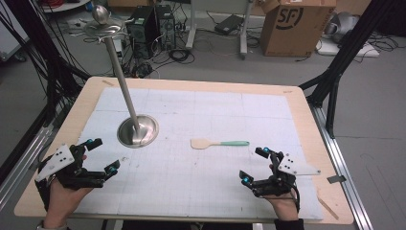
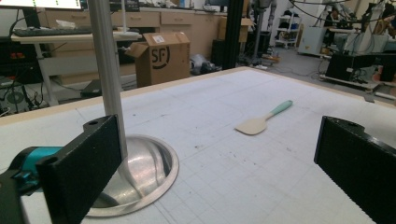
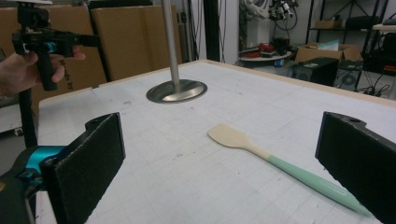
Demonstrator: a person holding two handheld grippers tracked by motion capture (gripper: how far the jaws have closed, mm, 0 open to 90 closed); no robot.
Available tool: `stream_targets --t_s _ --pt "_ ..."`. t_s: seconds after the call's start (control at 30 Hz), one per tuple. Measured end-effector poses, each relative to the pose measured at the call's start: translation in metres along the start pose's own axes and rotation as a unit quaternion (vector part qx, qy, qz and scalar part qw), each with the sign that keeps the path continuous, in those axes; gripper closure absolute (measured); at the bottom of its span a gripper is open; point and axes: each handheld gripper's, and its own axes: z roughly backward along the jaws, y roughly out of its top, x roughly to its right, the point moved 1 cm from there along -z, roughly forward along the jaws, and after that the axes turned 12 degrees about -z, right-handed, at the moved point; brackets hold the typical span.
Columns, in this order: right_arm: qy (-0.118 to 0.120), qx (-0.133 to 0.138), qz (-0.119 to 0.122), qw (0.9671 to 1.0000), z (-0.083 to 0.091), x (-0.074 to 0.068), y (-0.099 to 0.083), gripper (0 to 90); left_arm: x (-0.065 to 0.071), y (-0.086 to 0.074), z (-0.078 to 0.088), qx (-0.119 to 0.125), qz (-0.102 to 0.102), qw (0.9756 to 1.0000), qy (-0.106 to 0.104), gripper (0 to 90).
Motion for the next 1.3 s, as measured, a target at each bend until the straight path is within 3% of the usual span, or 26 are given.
stream_targets --t_s 0.67,0.87,1.03,1.07,1.1,1.13,1.17,1.2,1.23,1.27,1.3 --pt "-0.006 0.001 -0.007 1.0000 0.002 0.001 -0.001 0.4 -0.001 0.001 0.000 0.000 0.001 1.0000 0.001 1.7" --pt "-0.014 -0.011 -0.014 0.9997 -0.001 0.002 0.000 1.0 -0.001 0.001 0.001 -0.001 0.002 1.0000 0.000 1.7" --pt "-0.003 -0.028 -0.024 0.9993 -0.003 0.006 0.005 25.7 0.000 0.001 0.001 -0.002 0.003 1.0000 0.000 1.7" --pt "0.001 -0.036 -0.045 0.9984 -0.005 0.008 0.006 41.0 0.000 0.001 0.001 -0.003 0.003 1.0000 0.000 1.7" --pt "0.001 -0.036 -0.045 0.9984 -0.005 0.008 0.006 41.0 0.000 0.002 0.001 -0.003 0.004 1.0000 0.000 1.7" --pt "-0.008 -0.039 -0.056 0.9976 -0.008 0.012 0.007 52.9 0.000 0.002 0.001 -0.002 0.003 1.0000 0.000 1.7" --pt "-0.008 -0.039 -0.056 0.9976 -0.008 0.012 0.007 52.9 0.000 0.002 0.001 -0.002 0.003 1.0000 -0.001 1.7" --pt "-0.015 -0.042 -0.065 0.9969 -0.010 0.013 0.007 58.7 0.000 0.002 0.001 -0.002 0.003 1.0000 -0.001 1.7" --pt "-0.022 -0.056 -0.076 0.9953 -0.015 0.019 0.007 72.3 0.001 0.002 0.000 -0.003 0.003 1.0000 -0.001 1.7" --pt "-0.022 -0.056 -0.076 0.9953 -0.015 0.019 0.007 72.3 0.001 0.002 0.000 -0.003 0.003 1.0000 -0.001 1.7" --pt "-0.026 -0.073 -0.087 0.9931 -0.021 0.023 0.006 82.6 0.001 0.001 0.000 -0.003 0.004 1.0000 -0.002 1.7"
